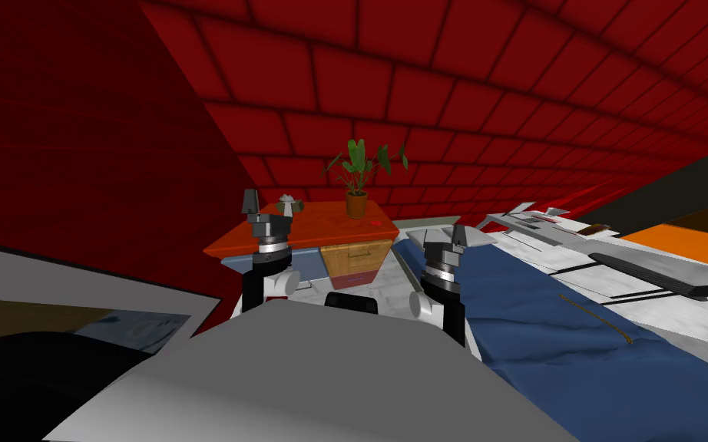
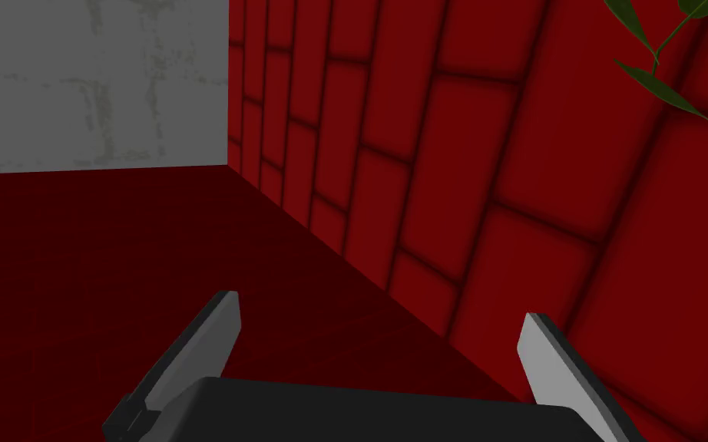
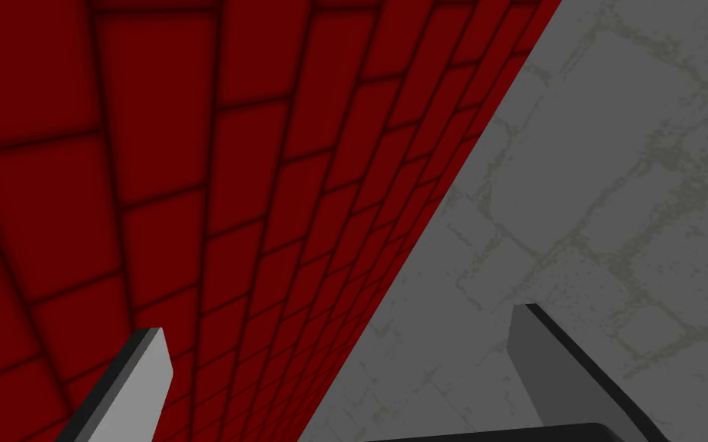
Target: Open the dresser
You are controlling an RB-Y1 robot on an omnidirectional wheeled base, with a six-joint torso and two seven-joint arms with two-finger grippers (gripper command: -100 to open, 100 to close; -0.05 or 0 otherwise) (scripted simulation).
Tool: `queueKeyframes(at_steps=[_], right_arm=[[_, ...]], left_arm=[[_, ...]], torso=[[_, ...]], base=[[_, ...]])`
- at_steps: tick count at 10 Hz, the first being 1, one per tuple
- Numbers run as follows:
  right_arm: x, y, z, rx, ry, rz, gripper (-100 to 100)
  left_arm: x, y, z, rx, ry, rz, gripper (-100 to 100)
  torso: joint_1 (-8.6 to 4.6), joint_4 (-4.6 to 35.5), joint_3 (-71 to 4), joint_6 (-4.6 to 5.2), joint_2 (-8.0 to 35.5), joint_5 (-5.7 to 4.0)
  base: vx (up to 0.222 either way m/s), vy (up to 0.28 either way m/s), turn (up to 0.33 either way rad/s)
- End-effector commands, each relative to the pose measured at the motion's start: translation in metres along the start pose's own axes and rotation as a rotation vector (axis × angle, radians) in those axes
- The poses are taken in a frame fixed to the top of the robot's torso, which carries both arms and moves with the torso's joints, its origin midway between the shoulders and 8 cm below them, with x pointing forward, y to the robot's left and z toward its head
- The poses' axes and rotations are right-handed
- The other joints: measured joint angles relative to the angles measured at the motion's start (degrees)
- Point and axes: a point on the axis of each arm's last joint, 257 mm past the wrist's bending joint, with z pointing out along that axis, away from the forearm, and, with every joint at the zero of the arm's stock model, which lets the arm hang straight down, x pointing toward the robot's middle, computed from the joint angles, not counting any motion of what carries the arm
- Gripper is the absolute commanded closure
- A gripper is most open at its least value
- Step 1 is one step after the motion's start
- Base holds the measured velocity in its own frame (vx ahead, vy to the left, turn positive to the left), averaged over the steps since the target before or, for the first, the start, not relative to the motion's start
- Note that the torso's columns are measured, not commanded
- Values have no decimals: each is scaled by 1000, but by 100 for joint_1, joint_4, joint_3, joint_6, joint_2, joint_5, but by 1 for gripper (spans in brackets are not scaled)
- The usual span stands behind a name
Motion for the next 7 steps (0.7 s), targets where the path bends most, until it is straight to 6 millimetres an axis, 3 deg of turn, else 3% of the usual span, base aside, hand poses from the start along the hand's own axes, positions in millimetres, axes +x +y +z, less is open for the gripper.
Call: queueKeyframes(at_steps=[1,7], right_arm=[[0,0,0,0,0,0,0],[0,0,0,0,0,0,0]], left_arm=[[0,0,0,0,0,0,0],[0,0,0,0,0,0,0]], torso=[[0,235,-467,0,232,0],[0,2691,-5381,0,2693,0]], base=[[0,0,0],[0,0,0]])
